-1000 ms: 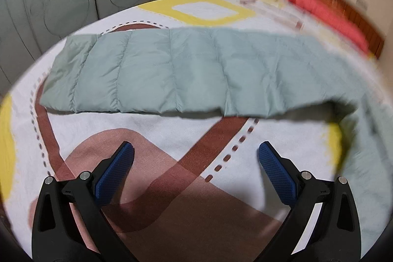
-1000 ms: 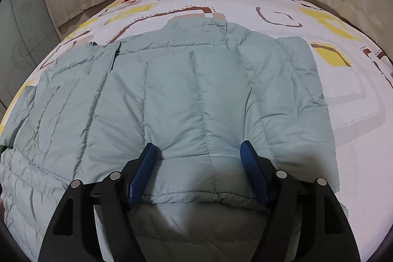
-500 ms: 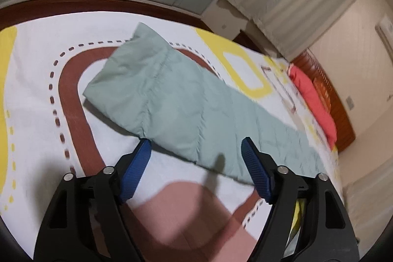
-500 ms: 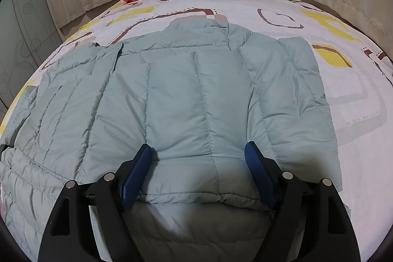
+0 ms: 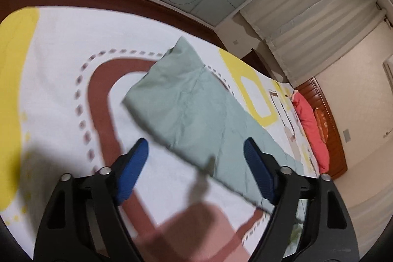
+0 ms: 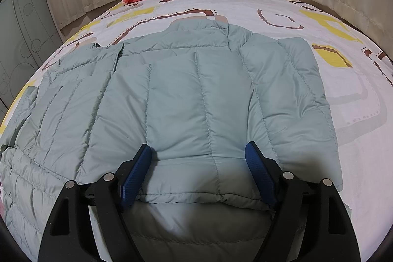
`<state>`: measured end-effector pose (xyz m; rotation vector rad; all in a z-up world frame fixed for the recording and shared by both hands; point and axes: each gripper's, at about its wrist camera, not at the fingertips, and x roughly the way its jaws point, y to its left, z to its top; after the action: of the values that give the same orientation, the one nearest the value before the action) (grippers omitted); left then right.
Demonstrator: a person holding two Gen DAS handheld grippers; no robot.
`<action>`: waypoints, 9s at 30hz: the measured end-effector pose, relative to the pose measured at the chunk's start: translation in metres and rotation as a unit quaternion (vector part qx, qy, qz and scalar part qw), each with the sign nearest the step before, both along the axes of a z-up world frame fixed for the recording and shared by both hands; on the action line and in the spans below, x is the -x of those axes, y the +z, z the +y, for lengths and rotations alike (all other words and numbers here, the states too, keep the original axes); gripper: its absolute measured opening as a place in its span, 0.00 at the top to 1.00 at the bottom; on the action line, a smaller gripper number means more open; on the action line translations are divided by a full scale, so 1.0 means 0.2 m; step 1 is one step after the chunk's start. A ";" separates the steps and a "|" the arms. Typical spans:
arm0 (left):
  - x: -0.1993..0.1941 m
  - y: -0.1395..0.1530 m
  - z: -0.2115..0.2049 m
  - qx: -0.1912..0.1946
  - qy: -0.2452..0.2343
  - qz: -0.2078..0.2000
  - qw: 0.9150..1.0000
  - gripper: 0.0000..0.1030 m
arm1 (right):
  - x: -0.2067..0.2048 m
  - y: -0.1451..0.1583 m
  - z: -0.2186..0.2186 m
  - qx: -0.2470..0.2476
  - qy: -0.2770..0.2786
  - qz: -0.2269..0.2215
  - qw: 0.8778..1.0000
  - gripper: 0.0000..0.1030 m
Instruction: Fold large clothes
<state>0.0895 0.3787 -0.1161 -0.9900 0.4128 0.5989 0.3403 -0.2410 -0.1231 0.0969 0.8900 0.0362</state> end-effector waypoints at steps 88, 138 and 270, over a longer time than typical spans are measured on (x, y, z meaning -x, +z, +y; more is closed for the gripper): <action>-0.84 0.30 -1.05 -0.211 -0.330 0.075 0.917 0.35 | 0.04 0.45 0.18 0.020 0.032 -0.062 0.997 0.92; -1.30 0.25 -1.47 -0.241 -0.353 0.114 0.897 0.37 | -0.30 0.21 0.19 -0.023 0.020 -0.023 0.999 0.53; -0.16 0.29 -1.24 0.051 -0.333 -0.037 0.941 0.95 | 1.15 0.24 -0.54 -0.336 -0.082 -0.070 0.936 0.86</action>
<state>0.1225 0.1304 -0.0572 -0.8949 0.6770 -0.0733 0.1099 -0.3495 -0.0759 0.7999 0.6933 0.1904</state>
